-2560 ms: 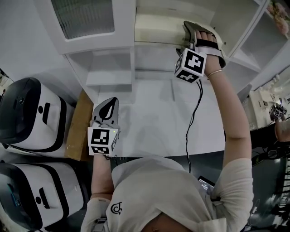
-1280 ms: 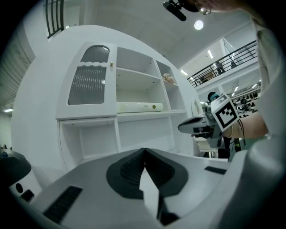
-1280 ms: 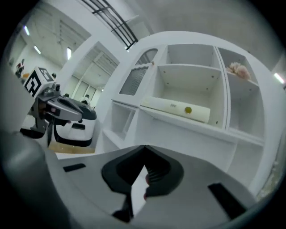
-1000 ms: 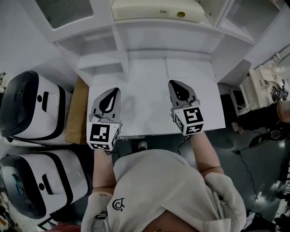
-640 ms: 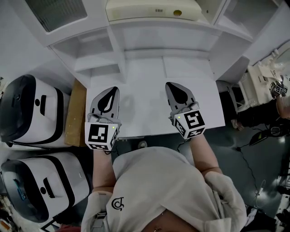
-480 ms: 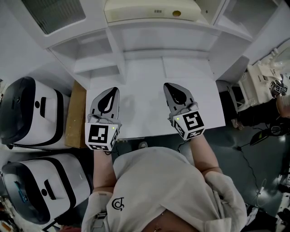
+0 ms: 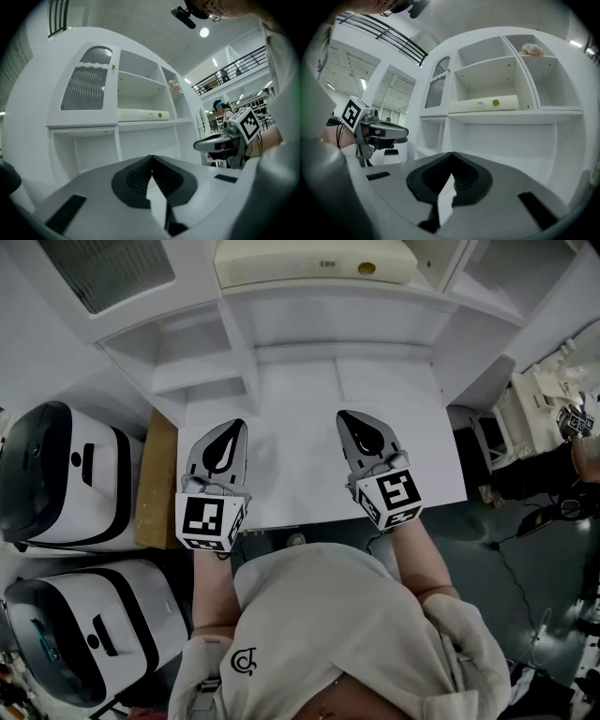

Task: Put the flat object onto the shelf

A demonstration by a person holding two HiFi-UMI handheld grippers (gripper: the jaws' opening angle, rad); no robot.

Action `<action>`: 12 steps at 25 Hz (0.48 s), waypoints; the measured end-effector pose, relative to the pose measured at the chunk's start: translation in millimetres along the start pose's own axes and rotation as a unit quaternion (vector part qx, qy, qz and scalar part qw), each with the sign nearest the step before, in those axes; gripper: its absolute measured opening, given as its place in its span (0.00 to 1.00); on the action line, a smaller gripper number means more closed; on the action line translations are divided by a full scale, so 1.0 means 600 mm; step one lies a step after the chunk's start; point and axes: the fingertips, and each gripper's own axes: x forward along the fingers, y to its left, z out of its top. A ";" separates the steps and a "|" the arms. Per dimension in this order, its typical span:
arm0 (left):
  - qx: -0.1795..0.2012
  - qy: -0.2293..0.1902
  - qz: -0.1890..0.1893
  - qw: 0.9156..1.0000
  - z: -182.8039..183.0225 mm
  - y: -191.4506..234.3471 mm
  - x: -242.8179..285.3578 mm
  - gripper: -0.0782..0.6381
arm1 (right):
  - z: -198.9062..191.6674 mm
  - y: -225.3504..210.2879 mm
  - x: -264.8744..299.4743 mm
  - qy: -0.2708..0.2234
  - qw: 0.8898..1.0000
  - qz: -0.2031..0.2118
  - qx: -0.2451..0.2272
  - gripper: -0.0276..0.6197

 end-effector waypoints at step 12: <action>0.003 -0.005 -0.010 1.000 0.002 0.002 0.003 0.13 | 0.003 0.008 0.003 -0.004 1.000 0.003 0.017 0.05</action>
